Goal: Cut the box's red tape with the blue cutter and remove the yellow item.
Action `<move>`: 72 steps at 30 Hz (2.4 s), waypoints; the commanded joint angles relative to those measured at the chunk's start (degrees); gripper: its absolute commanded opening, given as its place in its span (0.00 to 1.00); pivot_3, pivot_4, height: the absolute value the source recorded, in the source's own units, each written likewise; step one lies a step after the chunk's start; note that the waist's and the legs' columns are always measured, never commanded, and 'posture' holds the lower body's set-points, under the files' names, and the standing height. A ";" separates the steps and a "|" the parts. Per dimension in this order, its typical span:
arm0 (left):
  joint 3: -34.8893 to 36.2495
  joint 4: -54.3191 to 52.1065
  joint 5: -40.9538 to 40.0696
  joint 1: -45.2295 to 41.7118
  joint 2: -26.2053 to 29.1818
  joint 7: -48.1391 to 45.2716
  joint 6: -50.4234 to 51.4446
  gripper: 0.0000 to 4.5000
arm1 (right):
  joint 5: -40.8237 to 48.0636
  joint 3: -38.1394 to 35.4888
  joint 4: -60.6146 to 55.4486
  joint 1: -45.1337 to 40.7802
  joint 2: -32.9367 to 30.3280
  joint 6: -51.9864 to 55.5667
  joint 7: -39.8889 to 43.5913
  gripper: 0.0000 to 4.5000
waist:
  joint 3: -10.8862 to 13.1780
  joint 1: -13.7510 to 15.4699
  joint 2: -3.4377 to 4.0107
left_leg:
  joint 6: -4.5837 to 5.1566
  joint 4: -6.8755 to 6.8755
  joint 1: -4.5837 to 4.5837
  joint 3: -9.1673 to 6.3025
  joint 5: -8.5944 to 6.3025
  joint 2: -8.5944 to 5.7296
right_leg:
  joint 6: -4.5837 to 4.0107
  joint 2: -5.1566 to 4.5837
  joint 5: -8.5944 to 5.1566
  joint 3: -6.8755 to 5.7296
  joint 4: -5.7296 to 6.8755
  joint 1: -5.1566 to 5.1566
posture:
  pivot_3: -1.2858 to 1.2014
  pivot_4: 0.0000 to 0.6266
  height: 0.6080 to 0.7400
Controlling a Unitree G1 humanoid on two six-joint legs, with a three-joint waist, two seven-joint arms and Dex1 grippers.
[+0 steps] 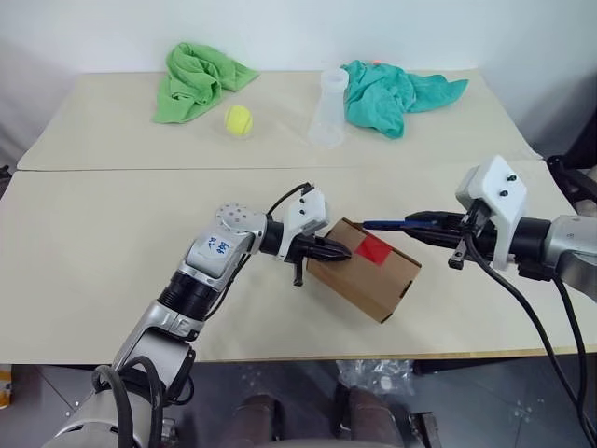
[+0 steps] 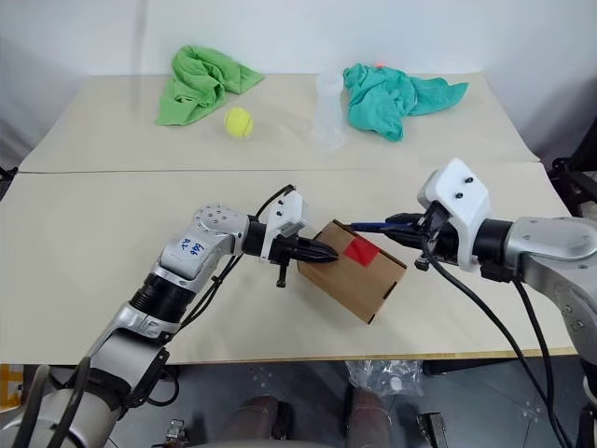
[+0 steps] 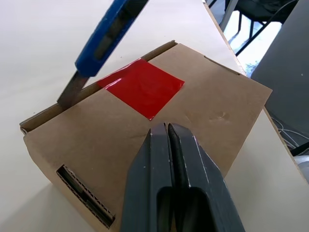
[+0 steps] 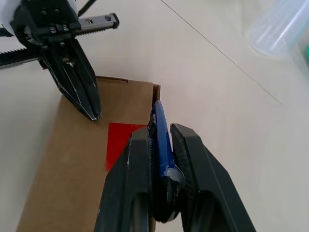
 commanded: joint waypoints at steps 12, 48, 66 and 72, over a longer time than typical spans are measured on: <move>-0.09 1.32 1.83 -0.63 0.18 0.95 -0.05 0.02 | -0.34 -2.22 -1.47 3.27 -4.04 -0.97 3.31 0.07 | 0.00 0.02 0.00 | 0.01 0.03 0.01 -0.01 0.00 0.00 | 0.00 0.00 0.01 0.00 0.00 0.03 | 0.52 0.24 1.00; 0.29 -0.35 1.50 1.45 -0.39 3.62 0.37 0.02 | 1.72 6.82 4.12 -6.10 -12.15 10.86 10.24 0.07 | -0.01 0.07 0.00 | 0.06 0.19 0.01 -0.08 0.01 -0.01 | -0.01 -0.11 0.14 0.01 -0.01 0.10 | 0.52 0.24 1.00; -2.46 -1.25 3.44 1.22 0.96 3.29 3.08 0.02 | 3.56 11.20 3.12 -10.05 -15.09 18.24 13.20 0.07 | -0.01 0.04 0.00 | 0.06 0.19 0.01 -0.10 0.01 -0.02 | -0.02 -0.13 0.15 0.00 -0.03 0.10 | 0.52 0.24 1.00; -7.18 -3.76 5.45 -0.81 3.44 1.35 9.21 0.02 | 3.43 11.99 3.12 -11.41 -14.76 18.67 13.30 0.07 | -0.05 -0.09 0.04 | 0.05 0.17 0.03 -0.08 0.00 -0.01 | -0.02 -0.10 0.15 0.01 -0.02 0.10 | 0.52 0.24 1.00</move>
